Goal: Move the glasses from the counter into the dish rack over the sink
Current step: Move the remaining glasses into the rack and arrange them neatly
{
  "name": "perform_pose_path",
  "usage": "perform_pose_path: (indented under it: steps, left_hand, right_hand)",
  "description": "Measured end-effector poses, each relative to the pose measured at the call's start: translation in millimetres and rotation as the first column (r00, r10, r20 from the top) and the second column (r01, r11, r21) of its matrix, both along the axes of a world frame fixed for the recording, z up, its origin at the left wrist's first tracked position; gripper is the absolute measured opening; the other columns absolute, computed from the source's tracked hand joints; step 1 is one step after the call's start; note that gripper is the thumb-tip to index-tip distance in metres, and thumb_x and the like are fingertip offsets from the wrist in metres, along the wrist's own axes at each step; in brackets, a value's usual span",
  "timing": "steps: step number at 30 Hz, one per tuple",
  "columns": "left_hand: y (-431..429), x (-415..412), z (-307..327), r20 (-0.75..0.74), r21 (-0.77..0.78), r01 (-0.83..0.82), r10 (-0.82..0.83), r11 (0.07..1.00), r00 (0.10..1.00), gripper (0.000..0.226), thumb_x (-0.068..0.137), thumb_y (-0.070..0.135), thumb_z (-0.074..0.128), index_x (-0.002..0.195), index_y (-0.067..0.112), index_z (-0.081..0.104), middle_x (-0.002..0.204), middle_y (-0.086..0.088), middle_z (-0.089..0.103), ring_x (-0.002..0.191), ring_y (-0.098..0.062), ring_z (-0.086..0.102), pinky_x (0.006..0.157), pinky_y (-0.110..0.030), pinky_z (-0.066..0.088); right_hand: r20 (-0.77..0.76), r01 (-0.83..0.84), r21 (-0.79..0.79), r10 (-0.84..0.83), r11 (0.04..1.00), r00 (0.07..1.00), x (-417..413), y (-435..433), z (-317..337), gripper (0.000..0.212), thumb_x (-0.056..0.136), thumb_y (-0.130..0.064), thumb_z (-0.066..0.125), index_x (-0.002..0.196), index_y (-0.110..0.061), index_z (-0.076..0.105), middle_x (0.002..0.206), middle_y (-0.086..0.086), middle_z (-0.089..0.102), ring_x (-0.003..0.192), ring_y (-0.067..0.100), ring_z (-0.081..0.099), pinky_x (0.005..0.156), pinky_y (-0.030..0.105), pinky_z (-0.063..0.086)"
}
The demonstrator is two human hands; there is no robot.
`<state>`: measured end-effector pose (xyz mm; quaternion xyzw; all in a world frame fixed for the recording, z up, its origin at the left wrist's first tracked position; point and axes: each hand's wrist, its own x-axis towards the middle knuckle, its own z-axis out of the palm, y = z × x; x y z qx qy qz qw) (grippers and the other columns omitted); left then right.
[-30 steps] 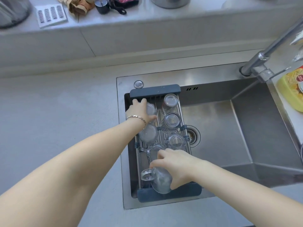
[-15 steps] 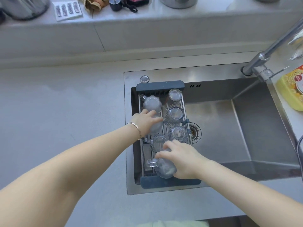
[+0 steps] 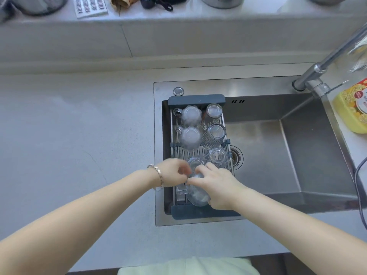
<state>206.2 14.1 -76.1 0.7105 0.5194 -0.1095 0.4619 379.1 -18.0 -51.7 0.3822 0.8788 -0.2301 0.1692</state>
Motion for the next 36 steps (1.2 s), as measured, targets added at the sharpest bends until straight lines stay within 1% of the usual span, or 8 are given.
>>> perform_pose_path:
  steps: [5,8,13,18,22,26,31,36]
  left_hand:
    - [-18.0,-14.5,-14.5,-0.156,0.268,0.126,-0.086,0.955,0.984,0.055,0.088,0.01,0.05,0.139,0.019,0.033,0.145,-0.003,0.035,0.123,-0.022,0.046,0.093,-0.035,0.049]
    - [-10.1,-9.6,-21.8,-0.239,0.185,0.058,-0.012,0.981,0.971,0.064,0.086,0.03,0.06,0.141,0.019,0.028,0.148,-0.001,0.036,0.121,-0.024,0.053,0.093,-0.041,0.052]
    - [7.6,14.5,-33.2,-0.328,0.202,0.146,-0.073,0.968,0.942,0.049,0.085,0.034,0.063,0.122,0.009,0.047,0.124,-0.01,0.055,0.106,-0.03,0.06,0.085,-0.039,0.05]
    - [25.5,18.6,-32.0,-0.375,0.175,0.299,-0.217,0.938,0.901,0.046,0.081,0.032,0.068,0.117,0.005,0.055,0.119,-0.013,0.06,0.108,-0.03,0.059,0.089,-0.038,0.049]
    - [24.0,17.3,-34.4,-0.426,0.249,0.422,-0.293,0.872,0.856,0.024,0.089,0.006,0.054,0.113,0.006,0.057,0.115,-0.012,0.061,0.103,-0.028,0.062,0.084,-0.039,0.052]
    - [35.3,17.2,-28.5,-0.455,0.336,0.538,-0.367,0.773,0.811,0.026,0.089,0.0,0.05,0.112,0.006,0.057,0.115,-0.01,0.059,0.104,-0.028,0.06,0.082,-0.036,0.051]
    - [55.4,13.5,-28.5,-0.458,0.316,0.382,-0.213,0.869,0.863,0.031,0.087,-0.003,0.054,0.115,0.008,0.061,0.114,-0.009,0.065,0.104,-0.029,0.063,0.088,-0.037,0.054]
    - [58.4,9.0,-32.3,-0.394,0.266,0.251,-0.132,0.931,0.91,0.033,0.092,0.002,0.048,0.123,0.011,0.057,0.118,-0.013,0.064,0.107,-0.03,0.061,0.091,-0.037,0.051]
  right_hand:
    - [-0.035,-0.019,0.064,0.021,0.998,0.999,7.2,-5.2,0.9,0.063,0.071,-0.007,0.061,0.125,-0.032,0.038,0.127,0.009,0.041,0.109,0.029,0.038,0.062,0.03,0.031]
    - [-0.086,0.009,0.097,-0.001,0.995,0.996,11.5,-12.5,1.1,0.064,0.066,-0.001,0.062,0.122,-0.029,0.046,0.124,0.014,0.047,0.106,0.032,0.045,0.06,0.032,0.038]
    - [-0.122,0.082,0.087,-0.071,0.993,0.99,13.8,-18.3,1.8,0.068,0.057,0.003,0.066,0.118,-0.024,0.054,0.12,0.018,0.055,0.102,0.038,0.052,0.06,0.035,0.048]
    - [-0.134,0.095,0.103,-0.081,0.99,0.988,13.6,-18.8,-1.6,0.068,0.062,0.002,0.063,0.123,-0.026,0.049,0.126,0.016,0.049,0.109,0.035,0.046,0.067,0.036,0.047]
    - [-0.138,0.06,0.096,-0.046,0.994,0.989,12.7,-18.1,-0.4,0.067,0.06,0.002,0.066,0.119,-0.026,0.052,0.122,0.015,0.052,0.103,0.036,0.049,0.063,0.035,0.047]
    - [-0.118,0.048,0.081,-0.039,0.996,0.992,10.6,-19.4,-0.1,0.067,0.06,0.001,0.065,0.119,-0.027,0.051,0.122,0.014,0.052,0.103,0.035,0.049,0.063,0.035,0.047]
    - [-0.099,0.129,0.108,-0.118,0.986,0.988,8.0,-4.2,-2.2,0.068,0.062,0.0,0.065,0.123,-0.026,0.049,0.126,0.015,0.048,0.107,0.035,0.045,0.066,0.034,0.045]
    - [-0.014,0.039,0.059,-0.038,0.997,0.999,-7.8,-4.8,-16.8,0.069,0.068,0.002,0.061,0.129,-0.022,0.039,0.131,0.017,0.039,0.112,0.033,0.038,0.068,0.034,0.034]
